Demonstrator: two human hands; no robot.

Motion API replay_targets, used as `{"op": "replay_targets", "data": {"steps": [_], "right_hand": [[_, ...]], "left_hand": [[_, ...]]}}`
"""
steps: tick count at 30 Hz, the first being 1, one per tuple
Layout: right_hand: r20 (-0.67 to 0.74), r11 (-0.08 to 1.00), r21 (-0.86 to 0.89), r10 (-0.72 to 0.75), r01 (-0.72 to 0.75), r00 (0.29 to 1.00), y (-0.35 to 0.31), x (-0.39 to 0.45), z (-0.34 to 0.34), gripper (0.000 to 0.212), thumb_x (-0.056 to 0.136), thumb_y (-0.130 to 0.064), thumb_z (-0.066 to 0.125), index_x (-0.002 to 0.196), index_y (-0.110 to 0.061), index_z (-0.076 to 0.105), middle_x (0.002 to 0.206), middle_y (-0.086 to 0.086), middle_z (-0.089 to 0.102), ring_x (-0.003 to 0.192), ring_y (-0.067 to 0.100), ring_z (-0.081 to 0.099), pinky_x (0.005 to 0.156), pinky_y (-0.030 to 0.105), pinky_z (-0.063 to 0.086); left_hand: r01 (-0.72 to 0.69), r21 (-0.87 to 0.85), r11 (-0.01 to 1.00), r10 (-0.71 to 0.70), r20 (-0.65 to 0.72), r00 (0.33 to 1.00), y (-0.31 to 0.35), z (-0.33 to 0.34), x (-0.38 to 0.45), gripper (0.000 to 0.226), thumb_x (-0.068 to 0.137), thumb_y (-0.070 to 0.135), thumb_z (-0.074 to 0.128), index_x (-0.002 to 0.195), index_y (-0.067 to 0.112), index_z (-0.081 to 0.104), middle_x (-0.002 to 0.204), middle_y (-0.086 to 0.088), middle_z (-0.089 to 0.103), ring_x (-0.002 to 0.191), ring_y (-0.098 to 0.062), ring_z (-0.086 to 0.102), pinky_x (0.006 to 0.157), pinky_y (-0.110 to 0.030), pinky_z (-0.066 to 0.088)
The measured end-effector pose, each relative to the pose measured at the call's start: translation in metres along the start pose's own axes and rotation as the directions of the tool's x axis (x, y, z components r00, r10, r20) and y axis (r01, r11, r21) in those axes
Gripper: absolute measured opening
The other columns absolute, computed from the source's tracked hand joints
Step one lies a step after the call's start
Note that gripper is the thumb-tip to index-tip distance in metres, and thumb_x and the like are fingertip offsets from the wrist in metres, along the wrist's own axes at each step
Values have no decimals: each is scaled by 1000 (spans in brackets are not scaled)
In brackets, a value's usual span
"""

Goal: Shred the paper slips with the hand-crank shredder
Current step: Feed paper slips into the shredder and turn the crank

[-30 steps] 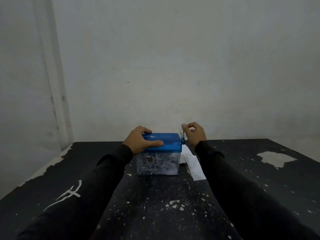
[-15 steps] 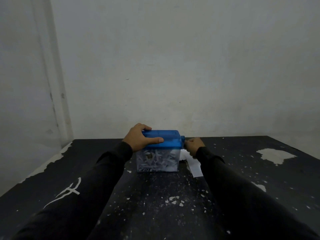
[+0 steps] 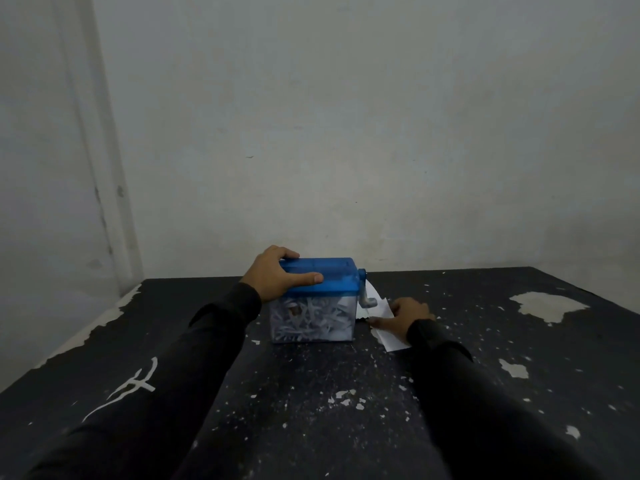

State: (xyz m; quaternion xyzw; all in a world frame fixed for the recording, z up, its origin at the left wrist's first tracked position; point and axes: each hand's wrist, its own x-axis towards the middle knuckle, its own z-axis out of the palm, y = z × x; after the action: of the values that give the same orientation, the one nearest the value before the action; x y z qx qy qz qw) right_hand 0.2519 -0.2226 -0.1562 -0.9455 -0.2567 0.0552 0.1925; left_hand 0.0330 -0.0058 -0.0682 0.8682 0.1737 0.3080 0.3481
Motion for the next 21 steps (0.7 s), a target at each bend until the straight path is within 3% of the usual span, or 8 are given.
{"op": "replay_targets", "data": {"steps": [3, 6, 9, 11, 13, 16, 18, 21], "right_hand": [[-54, 984, 174, 33, -23, 998, -2, -1, -1, 72, 67, -70, 78, 118, -23, 61, 117, 3, 65, 109, 25, 61, 101, 46, 51], [-105, 941, 339, 18, 18, 994, -1, -7, -6, 35, 87, -44, 75, 106, -16, 67, 106, 5, 67, 93, 19, 62, 97, 38, 53], [-220, 905, 418, 13, 82, 975, 1, -8, -6, 41, 98, -35, 64, 127, -5, 65, 123, 13, 67, 109, 27, 63, 98, 37, 48], [-304, 880, 456, 15, 131, 953, -1, -11, -9, 43, 99, -33, 62, 128, -2, 64, 127, 17, 66, 110, 28, 62, 94, 36, 48], [-370, 844, 500, 7, 193, 929, -3, -15, -14, 40, 99, -32, 63, 126, -2, 62, 126, 17, 65, 106, 27, 61, 90, 32, 45], [-422, 744, 611, 18, 269, 907, -7, -23, -25, 48, 97, -30, 66, 137, -11, 47, 131, 14, 59, 116, 30, 58, 97, 37, 46], [-463, 678, 660, 29, 323, 886, -14, -28, -34, 47, 98, -27, 64, 136, -17, 38, 118, 15, 62, 104, 30, 62, 90, 38, 51], [-560, 651, 615, -35, 444, 828, -29, -33, -48, 23, 102, -24, 56, 119, -16, 43, 86, 4, 60, 73, 18, 57, 71, 32, 47]], "left_hand": [[1, -1, 1000, -1, 1, 1000, 1, 0, -1, 82, 58, 66, 86, 121, 20, 62, 118, 5, 57, 102, -7, 55, 77, -17, 43], [1, -8, 1000, -1, 5, 1000, 0, 0, -1, 82, 59, 65, 87, 123, 20, 62, 119, 5, 56, 103, -8, 55, 76, -15, 42], [3, -12, 1000, -3, 7, 1000, 0, 0, -1, 82, 59, 66, 87, 122, 20, 62, 118, 5, 57, 103, -7, 56, 78, -18, 44], [-2, -13, 1000, 2, 4, 1000, 0, 0, -1, 81, 60, 65, 87, 121, 20, 63, 118, 5, 58, 101, -4, 56, 79, -18, 45], [-4, -15, 1000, 4, 2, 1000, -1, 0, -2, 82, 59, 66, 88, 122, 20, 63, 117, 5, 58, 101, -4, 56, 78, -17, 46], [-4, -23, 1000, 4, 10, 1000, -1, -1, -3, 94, 52, 77, 85, 124, 20, 62, 119, 6, 57, 104, -7, 57, 83, -21, 49], [-18, -5, 1000, 18, 18, 1000, -1, -1, -5, 105, 47, 84, 77, 129, 21, 59, 123, 6, 53, 110, -11, 55, 91, -27, 48], [-111, 121, 986, 115, -26, 993, 1, -3, -6, 101, 52, 88, 68, 134, 32, 49, 129, 7, 43, 118, -14, 42, 97, -32, 39]]}}
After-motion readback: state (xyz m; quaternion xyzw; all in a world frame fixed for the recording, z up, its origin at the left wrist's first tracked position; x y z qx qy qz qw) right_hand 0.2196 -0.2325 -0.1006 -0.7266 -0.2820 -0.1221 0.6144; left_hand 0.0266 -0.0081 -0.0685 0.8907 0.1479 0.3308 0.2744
